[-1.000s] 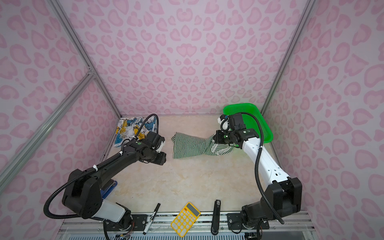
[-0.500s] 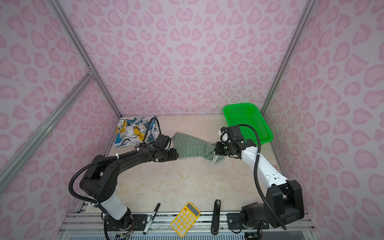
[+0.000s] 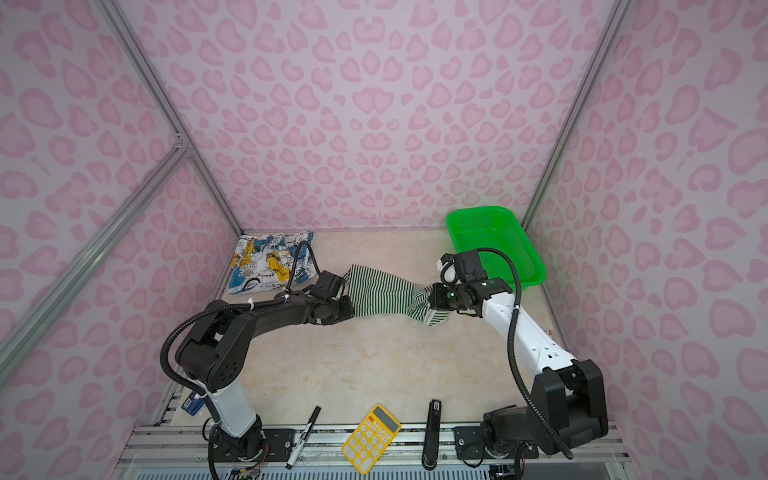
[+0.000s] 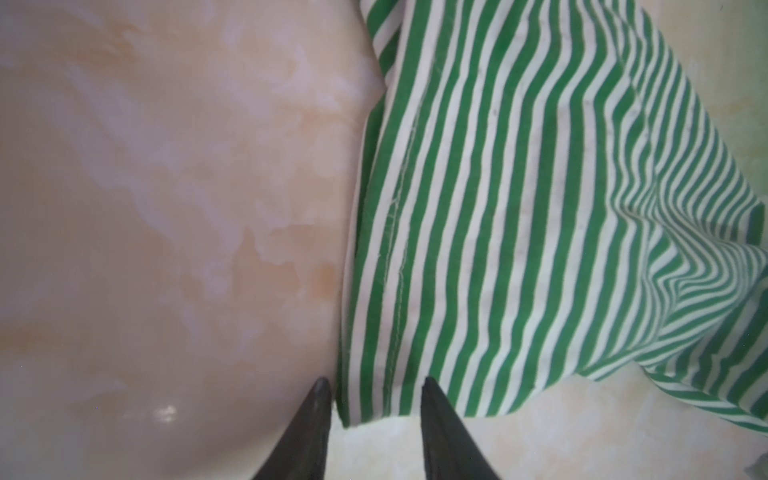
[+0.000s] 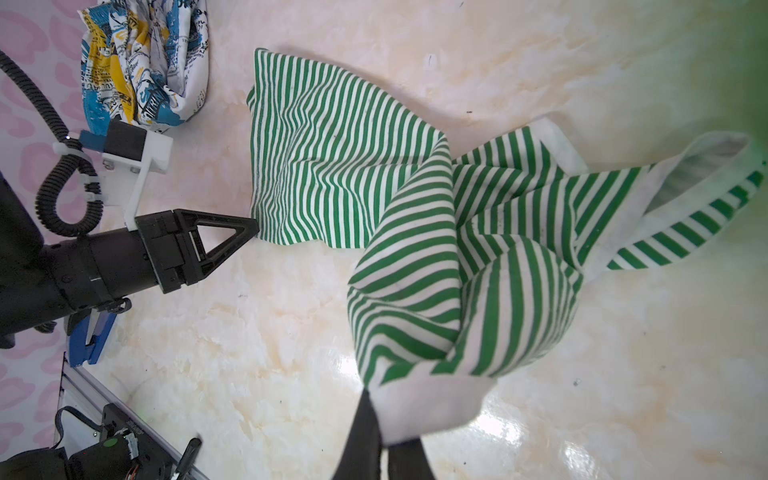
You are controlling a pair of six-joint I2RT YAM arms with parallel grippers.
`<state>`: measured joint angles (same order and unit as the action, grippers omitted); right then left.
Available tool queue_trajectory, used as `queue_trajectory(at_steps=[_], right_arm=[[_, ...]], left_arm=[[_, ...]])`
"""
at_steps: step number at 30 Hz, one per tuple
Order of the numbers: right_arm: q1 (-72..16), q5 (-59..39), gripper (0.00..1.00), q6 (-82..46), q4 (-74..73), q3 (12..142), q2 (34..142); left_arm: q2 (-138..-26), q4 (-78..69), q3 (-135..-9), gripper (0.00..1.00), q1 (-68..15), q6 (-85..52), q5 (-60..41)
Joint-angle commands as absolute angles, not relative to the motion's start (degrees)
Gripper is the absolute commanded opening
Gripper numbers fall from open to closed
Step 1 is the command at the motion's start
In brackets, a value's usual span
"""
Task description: Fold and stack the mixed laundry pile
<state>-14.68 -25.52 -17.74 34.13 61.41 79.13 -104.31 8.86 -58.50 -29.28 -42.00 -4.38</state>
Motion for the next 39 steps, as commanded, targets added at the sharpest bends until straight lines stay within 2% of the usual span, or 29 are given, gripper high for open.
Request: queue_trajectory(at_steps=[1, 8, 14, 24, 27, 34, 39], right_arm=[[-14.76, -25.44, 0.0, -17.23, 34.01, 61.39, 79.38], [-14.74, -25.69, 0.0, -16.21, 35.33, 62.69, 79.65], [-14.61, -26.83, 0.0, -14.56, 38.63, 65.97, 78.55], [-14.87, -35.94, 0.0, -15.96, 44.77, 66.28, 71.92], [-13.7, -37.13, 0.0, -18.33, 40.61, 66.04, 71.25], [-12.54, -40.9, 0.0, -18.39, 40.68, 74.41, 78.21], [-12.65, -39.4, 0.0, -17.22, 42.23, 70.78, 78.18]], left_arm=[[-104.61, 9.56, -57.7, 0.28, -29.22, -42.87, -3.96], [-101.15, 12.82, -58.33, 0.03, -28.56, -41.38, -2.95], [-92.22, 19.83, -59.83, 0.03, -25.29, -37.47, -2.73], [-75.45, 36.1, -62.21, 0.03, -22.61, -30.98, -6.91], [-75.21, 37.17, -65.64, 0.03, -19.61, -29.43, -9.06], [-81.49, 38.67, -81.55, 0.03, -14.0, -26.05, -11.66], [-82.28, 38.43, -82.44, 0.03, -13.09, -24.83, -13.99]])
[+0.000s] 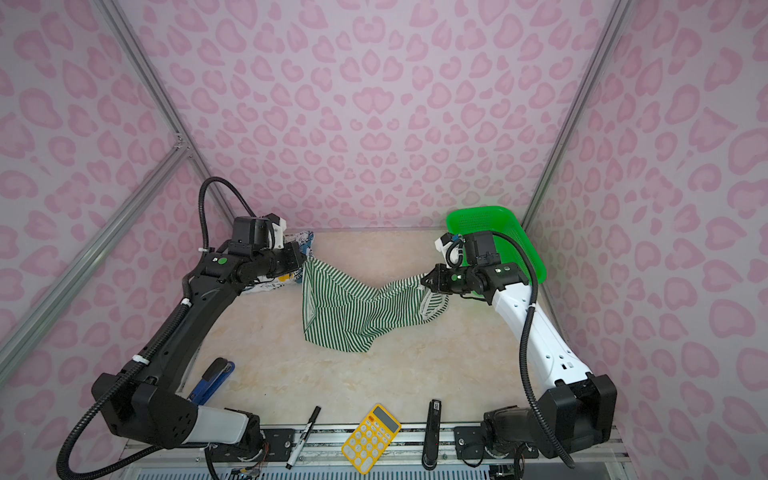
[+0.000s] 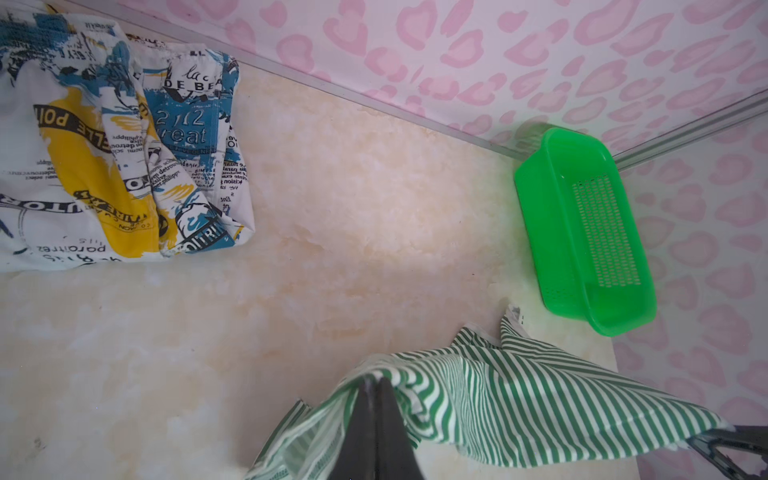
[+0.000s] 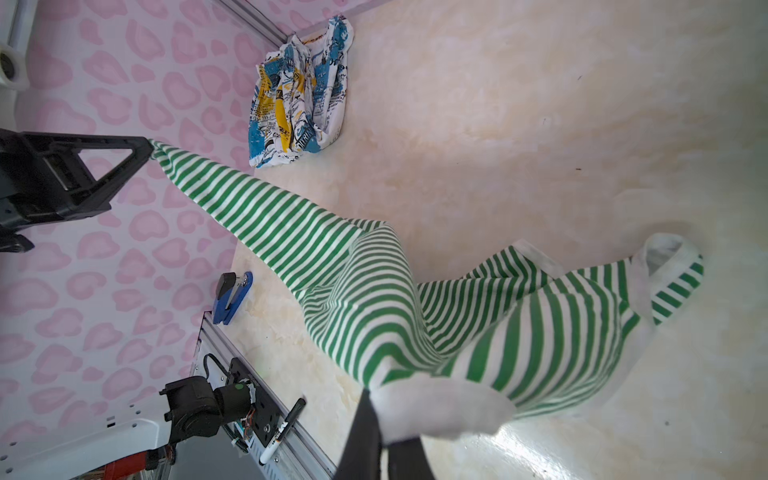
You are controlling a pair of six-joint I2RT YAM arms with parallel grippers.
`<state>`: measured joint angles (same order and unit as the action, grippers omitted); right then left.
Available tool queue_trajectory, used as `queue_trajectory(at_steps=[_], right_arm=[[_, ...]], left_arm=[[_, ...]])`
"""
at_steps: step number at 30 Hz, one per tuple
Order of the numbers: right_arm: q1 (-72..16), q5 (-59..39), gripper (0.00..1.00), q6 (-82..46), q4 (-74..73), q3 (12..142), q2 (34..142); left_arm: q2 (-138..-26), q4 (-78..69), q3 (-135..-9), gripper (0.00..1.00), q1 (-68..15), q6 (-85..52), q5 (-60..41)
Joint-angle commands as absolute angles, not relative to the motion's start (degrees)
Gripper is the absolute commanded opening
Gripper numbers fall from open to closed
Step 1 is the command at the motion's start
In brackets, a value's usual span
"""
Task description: Fold and stack the mixed laundry pile
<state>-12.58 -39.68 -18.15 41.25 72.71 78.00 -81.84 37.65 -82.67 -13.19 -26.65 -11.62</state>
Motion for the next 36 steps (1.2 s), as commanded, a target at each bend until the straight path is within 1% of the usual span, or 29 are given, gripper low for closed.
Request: queue_trajectory(at_steps=[1, 7, 9, 11, 16, 20, 24, 25, 27, 32, 35, 36], right_arm=[[-12.73, -38.41, 0.0, -17.33, 41.94, 68.79, 77.74], [-16.17, -33.24, 0.01, -20.53, 38.71, 55.16, 75.86], [-17.83, -31.87, 0.11, -21.84, 37.83, 51.8, 76.3], [-18.61, -31.91, 0.17, -23.21, 37.16, 49.82, 77.38], [-21.83, -31.99, 0.4, -27.13, 31.03, 47.11, 79.08], [-23.43, -30.69, 0.48, -28.88, 28.81, 46.69, 80.75], [-23.64, -28.56, 0.49, -30.71, 25.9, 44.02, 81.39], [-23.64, -27.79, 0.49, -31.18, 24.74, 43.28, 81.46], [-23.65, -26.14, 0.44, -31.67, 23.35, 42.41, 81.88], [-23.91, -19.7, 0.14, -31.69, 22.65, 42.32, 82.2], [-23.86, -16.96, 0.02, -30.87, 23.74, 43.46, 81.11], [-23.91, -16.56, 0.0, -30.37, 24.26, 44.03, 80.65]], left_arm=[[-81.94, 37.33, -80.7, 0.03, -13.04, -24.74, -15.33], [-78.4, 32.2, -66.32, 0.03, -13.01, -25.64, -18.57], [-77.15, 30.73, -62.27, 0.03, -13.1, -26.16, -19.15], [-76.4, 29.95, -59.25, 0.03, -13.03, -26.28, -19.46], [-75.94, 28.97, -56.3, 0.03, -13.05, -26.28, -19.25], [-76.27, 28.46, -56.5, 0.03, -13.01, -26.34, -19.36], [-76.89, 28.15, -56.69, 0.03, -13.05, -26.28, -19.42], [-76.98, 28.11, -56.69, 0.03, -13.03, -26.27, -19.58], [-77.07, 27.95, -56.56, 0.03, -13.03, -26.37, -19.6], [-76.58, 28.51, -56.67, 0.03, -13.03, -26.29, -18.69], [-75.96, 29.38, -57.11, 0.03, -13.02, -26.03, -17.55], [-75.87, 29.57, -57.34, 0.03, -13.02, -25.93, -17.3]])
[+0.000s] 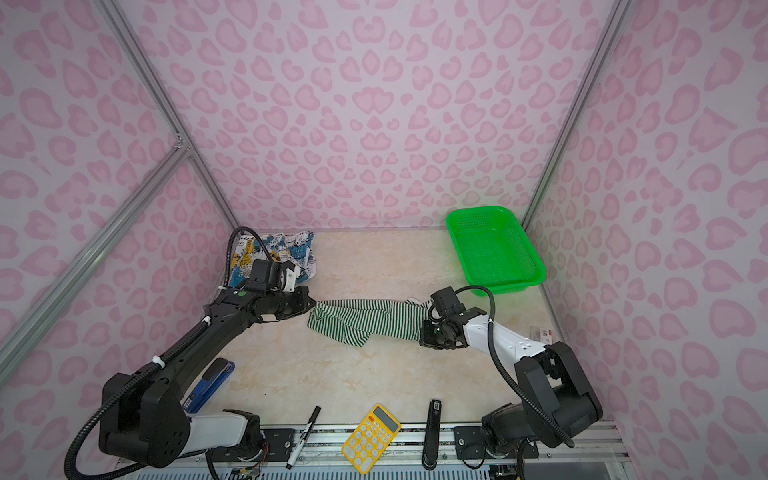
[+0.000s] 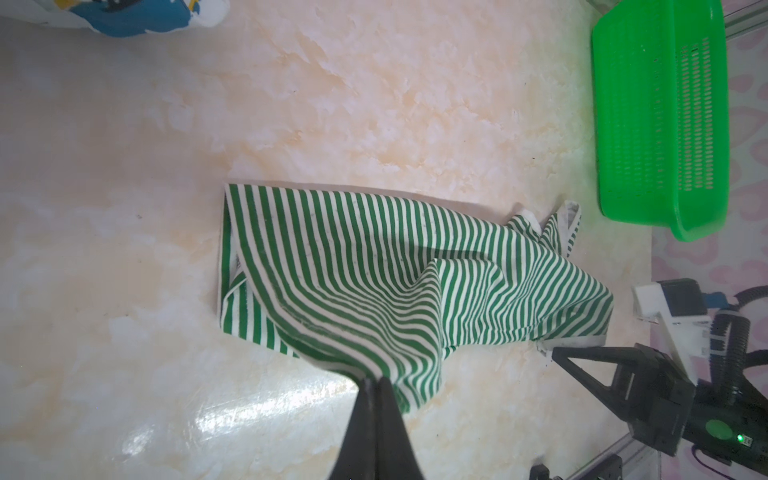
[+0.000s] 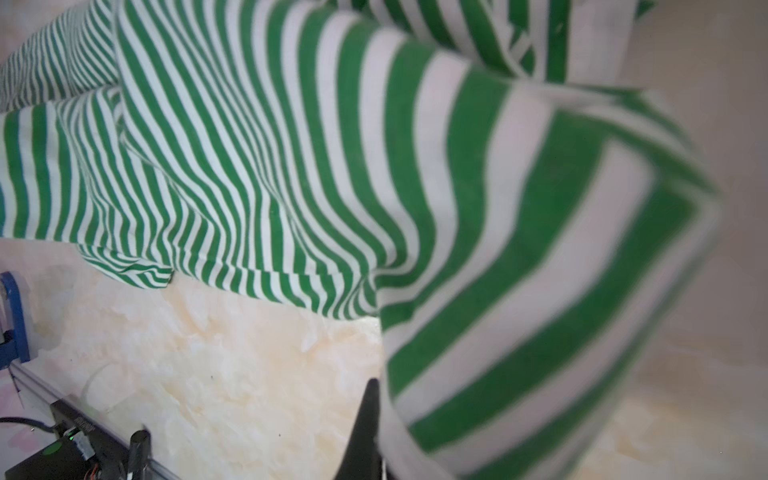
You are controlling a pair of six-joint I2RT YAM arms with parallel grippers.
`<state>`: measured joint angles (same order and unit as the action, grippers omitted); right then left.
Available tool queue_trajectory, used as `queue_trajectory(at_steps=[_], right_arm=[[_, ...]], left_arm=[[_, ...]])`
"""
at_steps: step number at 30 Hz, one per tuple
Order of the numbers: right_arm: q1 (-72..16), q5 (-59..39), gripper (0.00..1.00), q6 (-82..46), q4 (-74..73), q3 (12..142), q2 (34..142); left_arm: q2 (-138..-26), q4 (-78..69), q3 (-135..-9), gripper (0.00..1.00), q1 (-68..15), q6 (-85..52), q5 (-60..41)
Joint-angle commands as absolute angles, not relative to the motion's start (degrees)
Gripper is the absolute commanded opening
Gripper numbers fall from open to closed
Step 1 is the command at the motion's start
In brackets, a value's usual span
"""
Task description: Fold and stack the mixed laundry pile
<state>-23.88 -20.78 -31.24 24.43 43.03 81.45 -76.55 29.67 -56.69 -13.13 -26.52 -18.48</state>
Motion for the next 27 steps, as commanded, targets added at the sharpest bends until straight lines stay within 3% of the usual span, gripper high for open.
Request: queue_trajectory(at_steps=[1, 4, 9, 12, 18, 27], right_arm=[[-23.91, -16.2, 0.0, -29.69, 25.25, 44.89, 80.23], [-23.82, -14.42, 0.0, -27.31, 28.91, 47.05, 79.56], [-23.64, -13.88, 0.31, -25.49, 30.89, 45.52, 80.01], [-23.55, -14.7, 0.38, -26.21, 29.01, 43.6, 80.67], [-23.29, -16.26, 0.41, -26.71, 22.39, 41.86, 81.42], [-22.85, -20.02, 0.37, -27.07, 17.76, 44.18, 85.66]], left_arm=[[-75.87, 29.79, -57.62, 0.03, -13.02, -25.84, -17.08], [-75.98, 30.32, -58.23, 0.03, -12.92, -25.49, -16.79], [-76.38, 30.32, -58.45, 0.03, -12.99, -25.4, -17.09], [-76.45, 30.42, -58.45, 0.03, -12.99, -25.31, -17.14], [-76.9, 30.94, -58.84, 0.03, -12.94, -24.87, -16.96], [-77.19, 31.24, -59.11, 0.03, -12.94, -24.96, -16.74]])
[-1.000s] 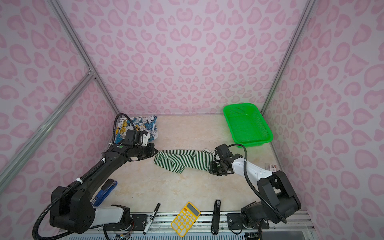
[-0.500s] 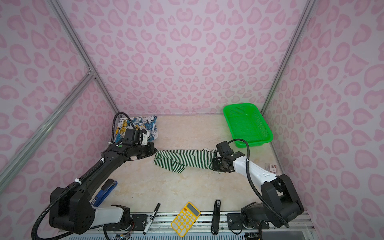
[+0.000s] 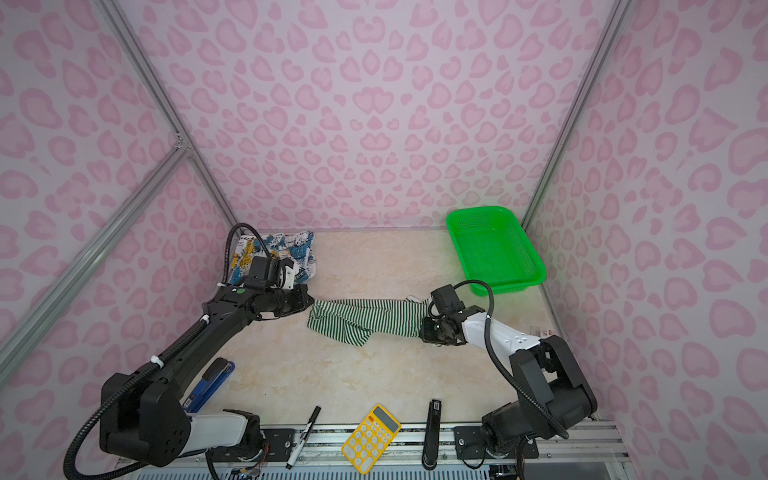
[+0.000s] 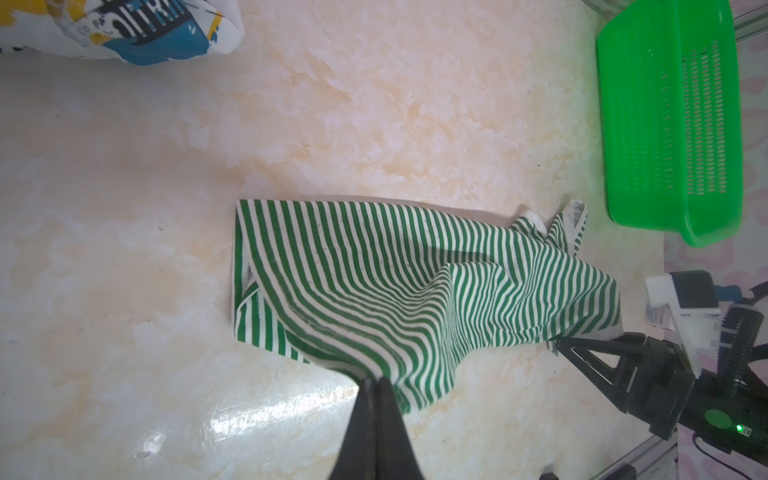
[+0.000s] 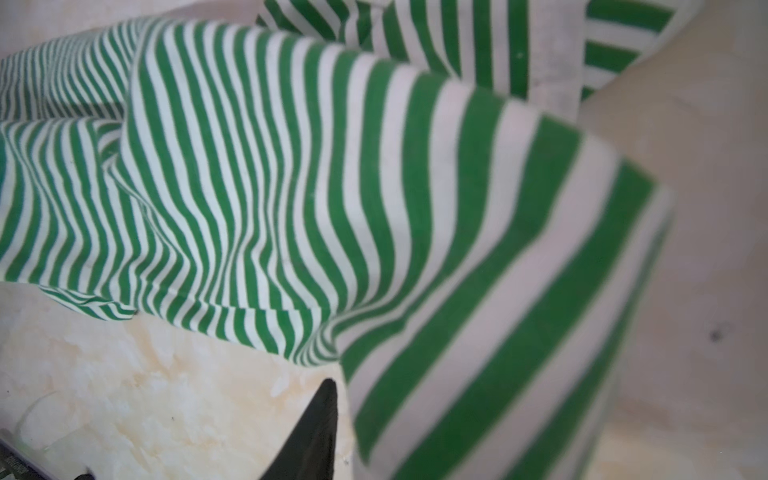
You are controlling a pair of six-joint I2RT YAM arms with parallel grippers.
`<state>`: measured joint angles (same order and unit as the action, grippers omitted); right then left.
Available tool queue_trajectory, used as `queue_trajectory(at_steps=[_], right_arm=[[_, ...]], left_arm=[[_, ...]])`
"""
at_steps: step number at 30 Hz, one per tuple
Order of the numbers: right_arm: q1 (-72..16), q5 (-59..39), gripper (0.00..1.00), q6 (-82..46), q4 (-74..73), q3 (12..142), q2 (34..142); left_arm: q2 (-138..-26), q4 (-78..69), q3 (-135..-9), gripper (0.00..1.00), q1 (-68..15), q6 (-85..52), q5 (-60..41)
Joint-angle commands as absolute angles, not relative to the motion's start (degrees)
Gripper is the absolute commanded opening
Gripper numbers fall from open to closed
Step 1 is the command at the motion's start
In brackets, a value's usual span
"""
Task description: Fold and stack the mixed laundry pile
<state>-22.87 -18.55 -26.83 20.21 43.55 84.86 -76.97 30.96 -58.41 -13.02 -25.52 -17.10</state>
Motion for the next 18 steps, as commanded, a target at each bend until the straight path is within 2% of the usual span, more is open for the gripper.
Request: queue_trajectory(at_steps=[1, 4, 8, 11, 13, 18], right_arm=[[-22.91, -20.21, 0.37, -27.05, 17.61, 44.35, 86.1], [-22.8, -20.21, 0.32, -27.3, 17.49, 44.43, 86.86], [-22.59, -20.47, 0.12, -27.59, 19.09, 45.09, 86.11], [-22.59, -20.66, 0.03, -27.19, 23.26, 46.67, 83.23], [-22.59, -20.74, 0.0, -26.22, 27.69, 48.72, 80.6], [-20.06, -24.07, 0.0, -24.0, 36.69, 53.17, 74.26]], left_arm=[[-77.26, 31.32, -59.21, 0.03, -12.96, -24.96, -16.71], [-77.38, 31.41, -59.35, 0.03, -12.97, -24.96, -16.62], [-77.56, 31.71, -59.73, 0.03, -12.93, -24.83, -16.4], [-76.81, 32.18, -60.32, 0.03, -12.92, -24.95, -15.35], [-75.89, 32.8, -61.04, 0.03, -12.84, -24.96, -15.13], [-74.09, 34.64, -62.97, 0.03, -12.57, -24.46, -14.68]])
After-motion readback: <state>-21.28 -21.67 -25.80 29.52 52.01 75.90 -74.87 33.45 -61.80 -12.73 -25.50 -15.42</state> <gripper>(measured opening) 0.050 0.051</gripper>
